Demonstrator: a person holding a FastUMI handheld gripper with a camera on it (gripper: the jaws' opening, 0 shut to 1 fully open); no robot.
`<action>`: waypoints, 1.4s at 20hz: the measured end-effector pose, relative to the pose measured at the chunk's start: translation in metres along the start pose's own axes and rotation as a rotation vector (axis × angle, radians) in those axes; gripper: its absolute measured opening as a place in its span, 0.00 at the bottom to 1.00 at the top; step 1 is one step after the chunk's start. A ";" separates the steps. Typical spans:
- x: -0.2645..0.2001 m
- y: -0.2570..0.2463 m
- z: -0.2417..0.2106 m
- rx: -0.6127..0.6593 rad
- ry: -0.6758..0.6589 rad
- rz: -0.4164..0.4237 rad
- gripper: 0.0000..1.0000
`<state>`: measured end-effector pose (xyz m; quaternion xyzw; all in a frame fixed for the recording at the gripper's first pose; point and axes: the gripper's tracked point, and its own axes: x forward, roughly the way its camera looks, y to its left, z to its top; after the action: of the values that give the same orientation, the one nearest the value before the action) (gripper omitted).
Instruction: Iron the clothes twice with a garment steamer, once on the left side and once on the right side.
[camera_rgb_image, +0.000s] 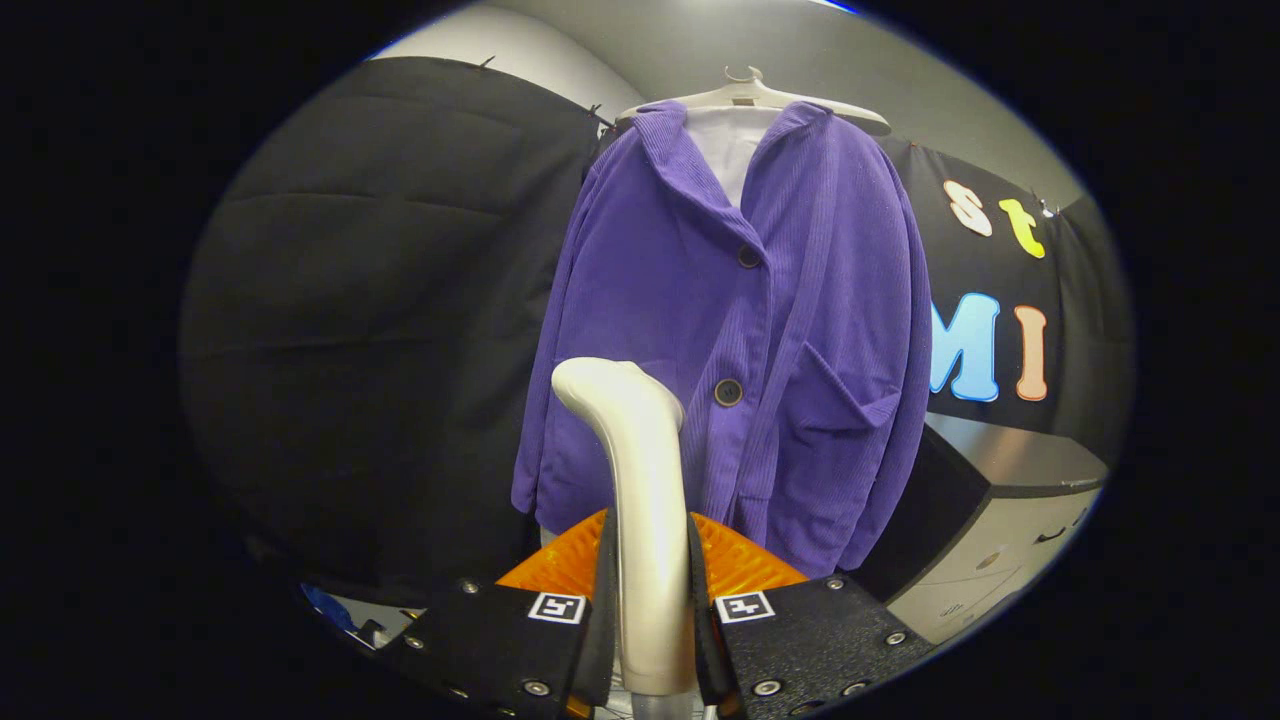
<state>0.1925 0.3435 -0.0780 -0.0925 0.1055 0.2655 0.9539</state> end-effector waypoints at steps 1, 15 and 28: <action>-0.001 0.000 -0.006 0.004 0.007 -0.003 0.33; 0.003 0.017 -0.098 -0.021 0.151 0.032 0.33; -0.085 -0.017 -0.112 0.066 0.146 0.014 0.33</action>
<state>0.1134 0.2620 -0.1624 -0.0794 0.1842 0.2610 0.9443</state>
